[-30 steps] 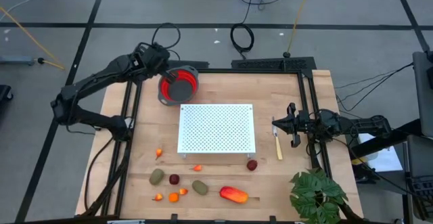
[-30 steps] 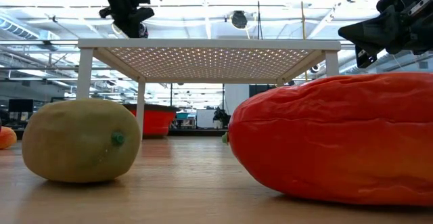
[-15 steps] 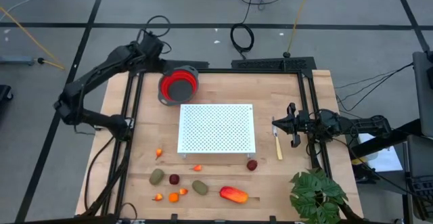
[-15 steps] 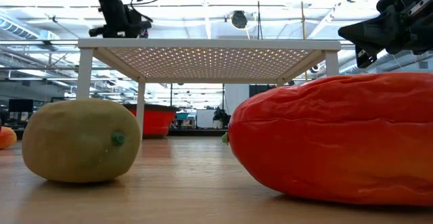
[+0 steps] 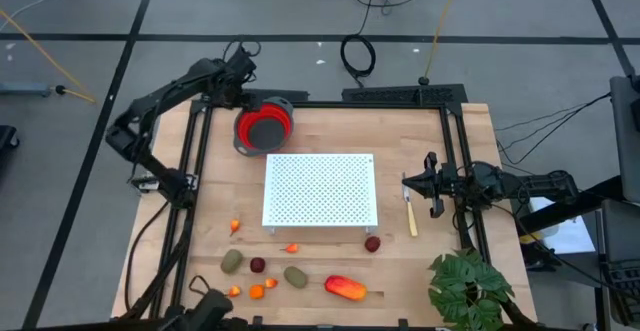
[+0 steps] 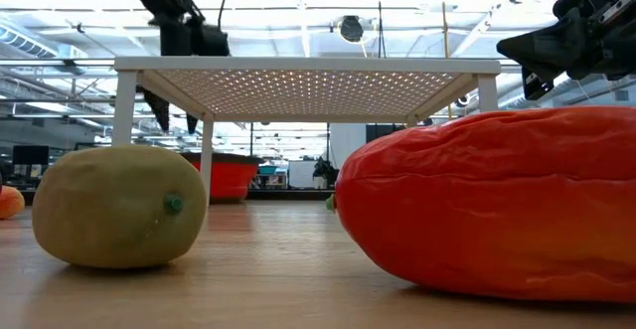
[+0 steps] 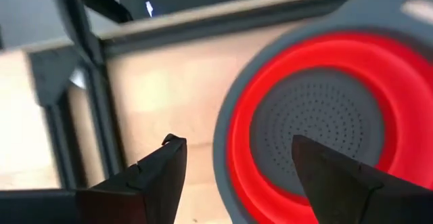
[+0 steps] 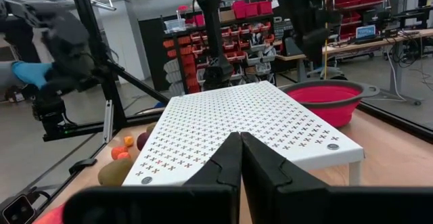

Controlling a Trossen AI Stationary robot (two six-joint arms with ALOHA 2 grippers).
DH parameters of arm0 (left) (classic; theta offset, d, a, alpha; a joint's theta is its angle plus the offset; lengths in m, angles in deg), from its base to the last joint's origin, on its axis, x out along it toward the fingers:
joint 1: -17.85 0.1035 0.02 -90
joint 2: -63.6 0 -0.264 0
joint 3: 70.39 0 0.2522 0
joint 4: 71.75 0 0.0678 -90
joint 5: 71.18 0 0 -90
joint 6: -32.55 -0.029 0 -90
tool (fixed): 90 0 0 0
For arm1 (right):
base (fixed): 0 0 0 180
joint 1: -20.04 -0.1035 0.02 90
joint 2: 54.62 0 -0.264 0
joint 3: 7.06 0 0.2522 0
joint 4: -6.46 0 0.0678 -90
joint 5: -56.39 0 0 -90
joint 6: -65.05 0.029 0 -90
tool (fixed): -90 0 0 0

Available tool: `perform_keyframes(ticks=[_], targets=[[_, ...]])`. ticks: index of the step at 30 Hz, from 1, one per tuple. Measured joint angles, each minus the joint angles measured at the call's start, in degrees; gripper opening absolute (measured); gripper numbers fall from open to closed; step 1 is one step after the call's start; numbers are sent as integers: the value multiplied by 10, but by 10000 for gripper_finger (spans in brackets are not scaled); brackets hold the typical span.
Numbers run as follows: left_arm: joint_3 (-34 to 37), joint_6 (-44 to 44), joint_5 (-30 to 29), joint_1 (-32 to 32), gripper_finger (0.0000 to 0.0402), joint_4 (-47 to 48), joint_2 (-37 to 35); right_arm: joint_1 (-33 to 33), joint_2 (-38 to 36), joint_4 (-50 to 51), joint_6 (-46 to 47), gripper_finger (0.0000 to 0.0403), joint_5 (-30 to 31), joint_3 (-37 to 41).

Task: Pick & Place Fruit
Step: Put the red strainer bowl on the shelf

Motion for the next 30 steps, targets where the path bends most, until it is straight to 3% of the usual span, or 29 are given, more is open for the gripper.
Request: perform_keyframes(ticks=[10,26,30], targets=[[0,0,23,37,269,21,69,0,0,0,0,0,0,0],[0,-3,17,23,268,8,128,0,0,0,0,0,0,0],[0,-8,17,16,249,0,134,0,0,0,0,0,0,0]])
